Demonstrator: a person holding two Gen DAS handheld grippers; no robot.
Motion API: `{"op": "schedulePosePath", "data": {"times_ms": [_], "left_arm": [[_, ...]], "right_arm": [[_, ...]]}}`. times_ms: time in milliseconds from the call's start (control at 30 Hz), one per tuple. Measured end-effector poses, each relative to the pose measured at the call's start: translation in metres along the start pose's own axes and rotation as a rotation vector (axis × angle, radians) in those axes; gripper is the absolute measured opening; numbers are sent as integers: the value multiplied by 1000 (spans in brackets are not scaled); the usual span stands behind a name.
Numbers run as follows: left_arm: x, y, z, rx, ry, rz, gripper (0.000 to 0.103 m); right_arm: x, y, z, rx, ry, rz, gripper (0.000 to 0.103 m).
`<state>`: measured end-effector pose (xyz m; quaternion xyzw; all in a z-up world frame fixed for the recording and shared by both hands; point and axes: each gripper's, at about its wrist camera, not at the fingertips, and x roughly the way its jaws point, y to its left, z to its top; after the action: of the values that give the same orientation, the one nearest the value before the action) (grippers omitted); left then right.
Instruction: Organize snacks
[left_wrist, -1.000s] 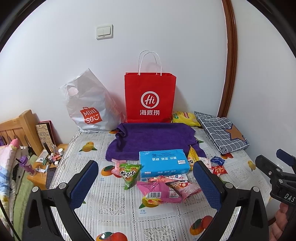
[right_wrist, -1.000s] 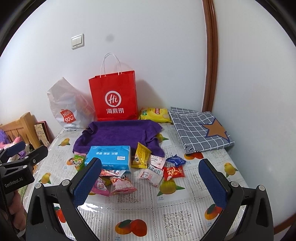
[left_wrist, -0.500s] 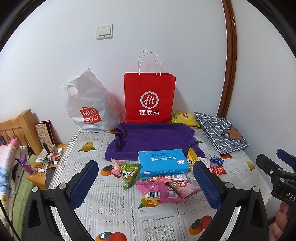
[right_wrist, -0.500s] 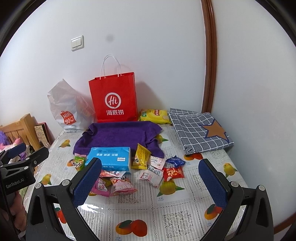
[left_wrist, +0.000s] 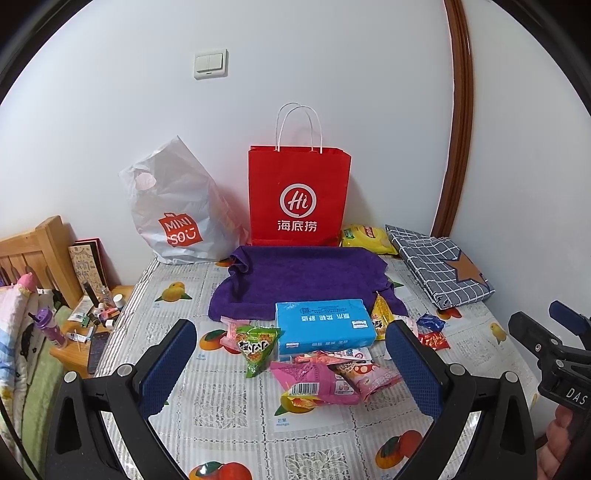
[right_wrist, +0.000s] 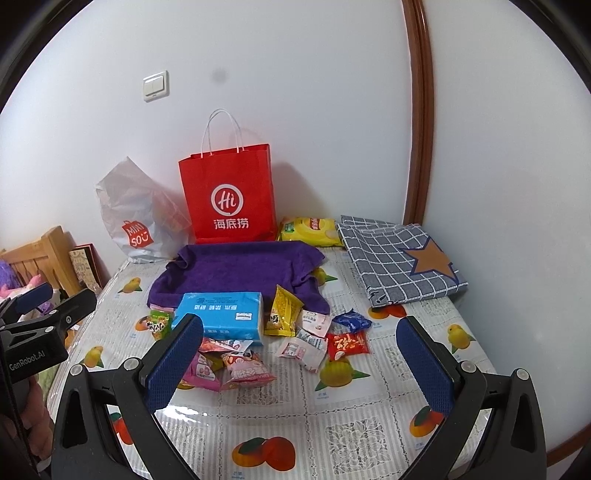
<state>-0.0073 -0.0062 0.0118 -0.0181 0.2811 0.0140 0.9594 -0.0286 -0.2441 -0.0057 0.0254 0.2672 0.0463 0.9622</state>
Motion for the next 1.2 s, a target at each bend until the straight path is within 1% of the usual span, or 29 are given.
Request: {"op": "schedulePosePath", "data": {"times_ms": [133,433,800,1000,1133,1200], "left_arm": [[0,1,-1,2,-3,9,102],[-1,2,-3,-3,-11,-4,102],[4,2,-3,3,-5,-10,102],[14,2,-1,15,14,18,103],[23,9,-2,15,12,19,103],[30,13,-3,12,16,30,103]], "right_arm": [[0,1,0,-5,-3,-1,103],[0,1,-2,3,-3,10,103],[4,1,0,-9,-16,-8,103],[19,5,2,-30,-5,-39,103],[33,2,3,-32,-2,-74,103],[41,-5,3,-37,-7,-64,103]]}}
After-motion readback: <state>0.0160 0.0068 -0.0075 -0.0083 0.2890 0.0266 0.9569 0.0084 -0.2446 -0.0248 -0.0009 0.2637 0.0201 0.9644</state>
